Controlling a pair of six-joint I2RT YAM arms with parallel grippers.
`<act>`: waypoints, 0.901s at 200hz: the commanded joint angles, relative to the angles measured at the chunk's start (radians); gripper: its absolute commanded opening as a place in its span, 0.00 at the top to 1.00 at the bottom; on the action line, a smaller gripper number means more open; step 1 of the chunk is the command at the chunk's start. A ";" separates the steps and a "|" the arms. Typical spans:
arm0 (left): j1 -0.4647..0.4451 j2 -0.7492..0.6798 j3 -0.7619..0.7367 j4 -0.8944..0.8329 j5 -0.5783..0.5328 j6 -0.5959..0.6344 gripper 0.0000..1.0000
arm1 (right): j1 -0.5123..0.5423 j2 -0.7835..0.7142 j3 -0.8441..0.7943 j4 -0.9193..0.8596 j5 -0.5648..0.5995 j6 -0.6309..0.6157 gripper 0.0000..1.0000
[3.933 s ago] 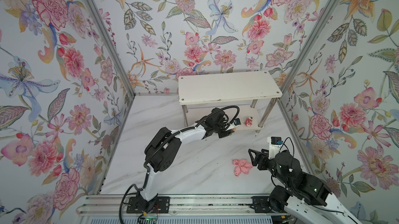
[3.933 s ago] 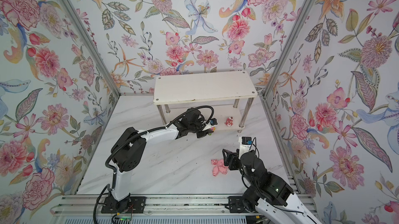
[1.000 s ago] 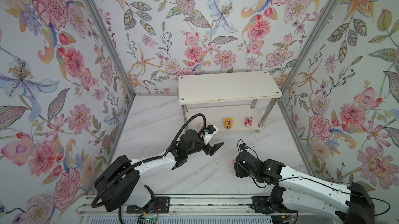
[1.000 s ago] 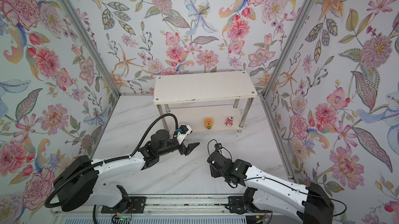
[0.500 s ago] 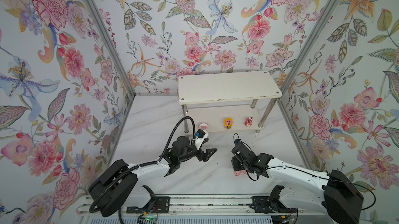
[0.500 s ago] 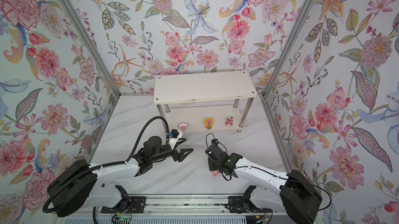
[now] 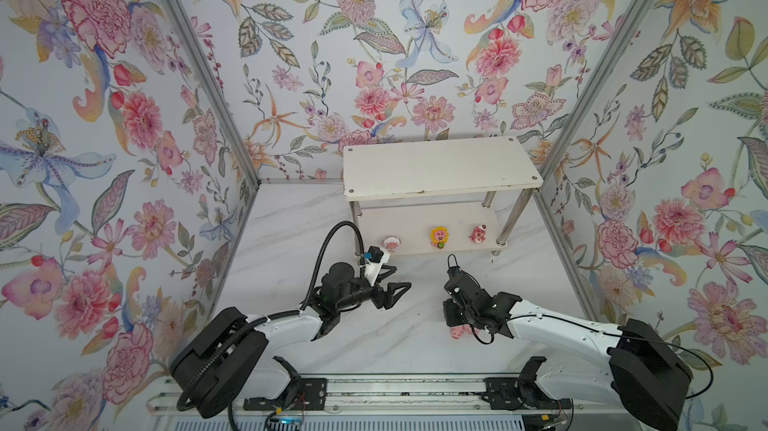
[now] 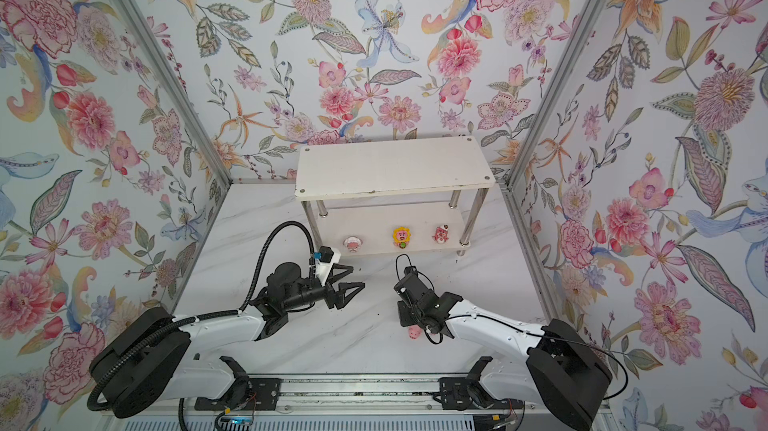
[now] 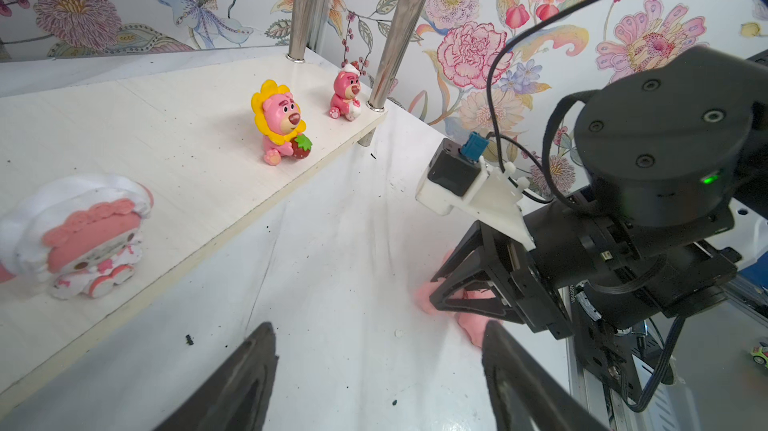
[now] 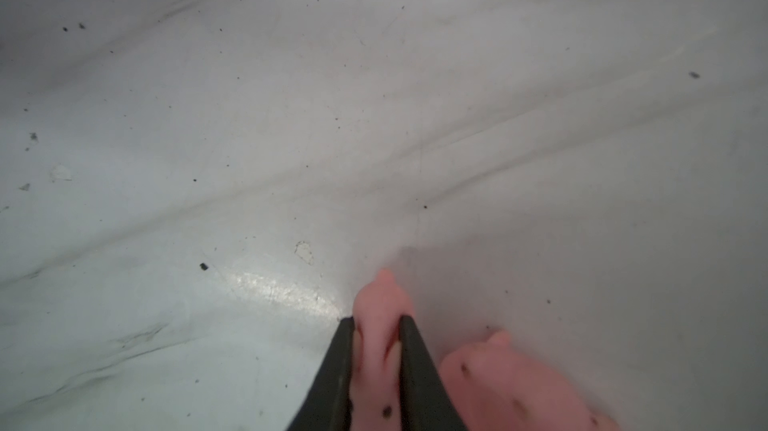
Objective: Place and organize the plastic toys onto the shelf
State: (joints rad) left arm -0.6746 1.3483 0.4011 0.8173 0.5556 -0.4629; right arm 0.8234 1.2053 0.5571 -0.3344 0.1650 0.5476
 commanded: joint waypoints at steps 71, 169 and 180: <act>0.046 0.009 -0.039 0.120 0.062 -0.048 0.22 | -0.257 -0.337 0.564 -0.225 0.062 -0.365 0.81; 0.047 0.039 -0.050 0.088 0.075 -0.063 0.24 | -0.734 0.102 1.116 -0.252 -0.380 -0.494 0.80; 0.049 0.051 -0.043 0.080 0.085 -0.068 0.25 | -0.773 0.146 1.145 -0.268 -0.453 -0.491 0.80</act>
State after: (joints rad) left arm -0.6395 1.3743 0.3603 0.9096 0.6075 -0.5144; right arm 0.1230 1.2854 1.6398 -0.5423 -0.0719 0.0776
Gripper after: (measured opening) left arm 0.755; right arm 0.197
